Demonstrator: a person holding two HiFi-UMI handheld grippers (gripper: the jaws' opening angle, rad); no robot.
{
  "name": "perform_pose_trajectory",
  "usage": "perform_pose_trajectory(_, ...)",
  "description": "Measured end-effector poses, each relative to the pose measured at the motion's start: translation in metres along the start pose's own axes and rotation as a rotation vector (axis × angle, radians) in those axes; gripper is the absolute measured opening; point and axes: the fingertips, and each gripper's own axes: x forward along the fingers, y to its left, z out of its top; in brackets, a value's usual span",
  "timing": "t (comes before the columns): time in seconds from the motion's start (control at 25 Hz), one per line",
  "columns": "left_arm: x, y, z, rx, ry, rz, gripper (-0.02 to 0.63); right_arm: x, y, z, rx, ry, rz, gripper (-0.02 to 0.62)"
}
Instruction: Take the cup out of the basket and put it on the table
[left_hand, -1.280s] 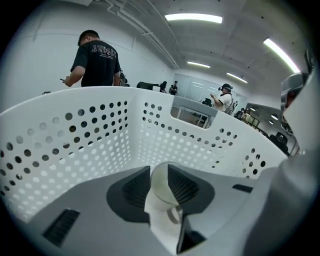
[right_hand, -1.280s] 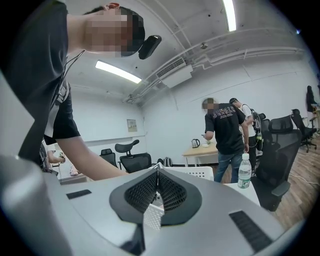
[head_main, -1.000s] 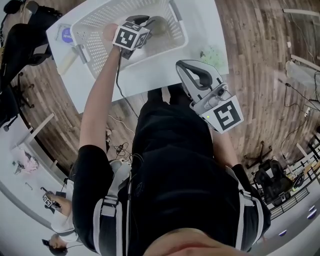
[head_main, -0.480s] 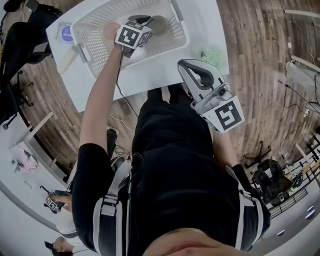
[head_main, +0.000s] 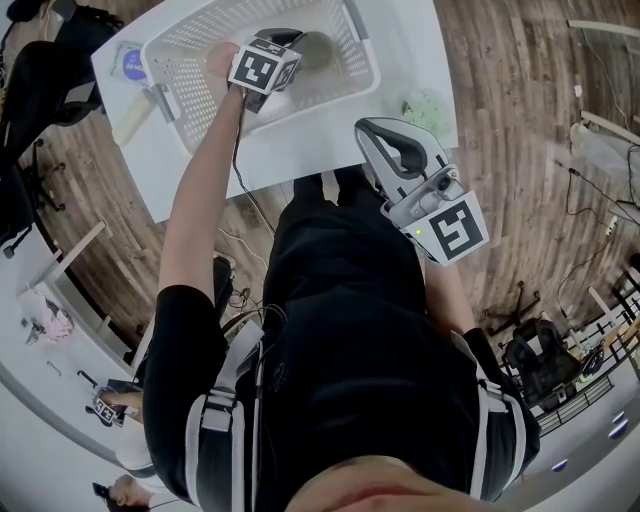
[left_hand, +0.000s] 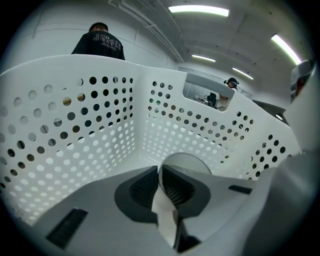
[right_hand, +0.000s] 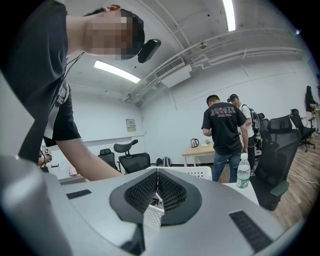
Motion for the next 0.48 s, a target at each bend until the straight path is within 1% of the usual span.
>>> perform_pose_trajectory(0.24,-0.007,-0.001,-0.002,-0.004,0.010,0.010,0.048,-0.002,0.002,0.000,-0.007,-0.001,0.000,0.020)
perform_pose_trajectory(0.48,-0.025,0.002,0.015,-0.016,-0.048,0.026,0.048,-0.002,0.004,0.005,-0.030,-0.003,0.004,0.020)
